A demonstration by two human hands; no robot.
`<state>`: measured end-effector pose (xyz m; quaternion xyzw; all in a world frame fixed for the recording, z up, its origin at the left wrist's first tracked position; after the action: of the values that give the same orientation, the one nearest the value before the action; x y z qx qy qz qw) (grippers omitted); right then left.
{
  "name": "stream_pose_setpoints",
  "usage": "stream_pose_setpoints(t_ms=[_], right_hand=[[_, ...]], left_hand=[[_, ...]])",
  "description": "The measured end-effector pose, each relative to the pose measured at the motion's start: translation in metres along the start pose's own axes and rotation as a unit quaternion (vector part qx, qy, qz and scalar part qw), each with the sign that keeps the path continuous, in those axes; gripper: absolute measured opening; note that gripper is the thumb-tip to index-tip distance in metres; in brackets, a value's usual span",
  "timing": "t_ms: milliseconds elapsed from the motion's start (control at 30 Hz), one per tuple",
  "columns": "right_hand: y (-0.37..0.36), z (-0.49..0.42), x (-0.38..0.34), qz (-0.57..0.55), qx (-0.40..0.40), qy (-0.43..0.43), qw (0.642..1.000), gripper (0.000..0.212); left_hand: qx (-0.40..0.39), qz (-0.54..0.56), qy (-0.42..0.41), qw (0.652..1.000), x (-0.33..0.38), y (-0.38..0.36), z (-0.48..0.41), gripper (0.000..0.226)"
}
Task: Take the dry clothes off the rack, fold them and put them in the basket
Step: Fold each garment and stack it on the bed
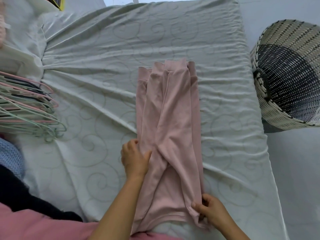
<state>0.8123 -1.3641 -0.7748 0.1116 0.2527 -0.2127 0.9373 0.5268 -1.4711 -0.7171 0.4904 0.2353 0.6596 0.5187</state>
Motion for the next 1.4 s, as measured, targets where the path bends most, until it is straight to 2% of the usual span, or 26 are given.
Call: stream_pose_setpoints(t_ms=[67, 167, 233, 333, 433, 533, 600, 667, 733, 800, 933, 1033, 1133, 1200, 1233, 1267, 1333, 1400], right_hand=[[-0.001, 0.005, 0.004, 0.012, -0.009, -0.014, 1.000, 0.015], [-0.006, 0.015, 0.006, -0.005, -0.024, -0.024, 0.999, 0.025], [-0.008, 0.019, 0.007, -0.006, -0.024, -0.022, 0.999, 0.027], [-0.014, 0.023, 0.007, 0.026, -0.031, -0.011, 0.999, 0.017], [-0.017, 0.026, 0.002, 0.111, -0.010, 0.031, 0.993, 0.025], [-0.011, 0.030, 0.006, 0.107, 0.002, 0.002, 0.994, 0.028], [-0.001, 0.031, 0.013, 0.113, 0.014, -0.019, 0.993, 0.029], [0.013, 0.032, 0.016, 0.123, 0.068, 0.001, 0.990, 0.030], [0.025, 0.036, 0.010, 0.106, 0.156, 0.026, 0.982, 0.028], [0.022, 0.033, 0.003, 0.072, 0.187, 0.037, 0.979, 0.036], [-0.004, 0.022, 0.004, 0.022, 0.102, -0.013, 0.994, 0.024], [-0.003, 0.032, 0.008, -0.023, 0.044, -0.049, 0.998, 0.027], [0.008, 0.050, -0.003, -0.070, -0.020, -0.081, 0.994, 0.067], [0.019, 0.057, -0.024, -0.128, -0.044, -0.068, 0.988, 0.078], [0.023, 0.058, -0.040, -0.151, -0.049, -0.056, 0.986, 0.075], [0.028, 0.056, -0.057, -0.168, -0.052, -0.041, 0.984, 0.060], [0.037, 0.050, -0.108, -0.206, -0.052, 0.000, 0.977, 0.014], [0.041, 0.039, -0.162, -0.269, -0.091, 0.028, 0.958, 0.011]], left_hand=[[-0.034, 0.033, 0.064, 0.997, -0.039, -0.003, 0.020, 0.056], [-0.148, 0.082, 0.095, 0.981, -0.077, -0.030, 0.055, 0.030], [-0.175, 0.089, 0.101, 0.975, -0.091, -0.040, 0.072, 0.019], [-0.174, 0.120, 0.110, 0.971, -0.105, -0.046, 0.087, 0.008], [-0.162, 0.123, 0.120, 0.972, -0.114, -0.048, 0.098, 0.013], [-0.156, 0.113, 0.114, 0.975, -0.119, -0.051, 0.109, 0.026], [-0.149, 0.131, 0.117, 0.973, -0.121, -0.050, 0.116, 0.018], [-0.142, 0.143, 0.120, 0.972, -0.124, -0.048, 0.120, 0.014], [-0.129, 0.156, 0.128, 0.971, -0.128, -0.046, 0.122, 0.025], [-0.115, 0.177, 0.134, 0.968, -0.132, -0.045, 0.122, 0.032], [-0.117, 0.229, 0.137, 0.957, -0.128, -0.042, 0.127, 0.031], [-0.141, 0.292, 0.151, 0.934, -0.130, -0.039, 0.137, 0.023], [-0.187, 0.331, 0.172, 0.909, -0.130, -0.029, 0.146, 0.034], [-0.197, 0.367, 0.179, 0.892, -0.120, -0.016, 0.140, 0.039], [-0.201, 0.392, 0.179, 0.880, -0.107, -0.007, 0.133, 0.041], [-0.205, 0.424, 0.180, 0.864, -0.091, 0.002, 0.122, 0.041], [-0.214, 0.472, 0.183, 0.835, -0.055, 0.019, 0.092, 0.028], [-0.235, 0.496, 0.176, 0.817, -0.012, 0.034, 0.052, 0.029]])
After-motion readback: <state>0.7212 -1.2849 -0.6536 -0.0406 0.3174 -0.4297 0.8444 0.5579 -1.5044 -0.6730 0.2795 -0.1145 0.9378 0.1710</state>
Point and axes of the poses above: each hand's wrist, its own z-axis away from the middle knuckle, its own y-axis out of the back of the hand, x = y × z, the point moved 9 cm from there along -z, towards the middle knuckle, and after that the axes turned 4 degrees about -z, right-handed, at the moved point
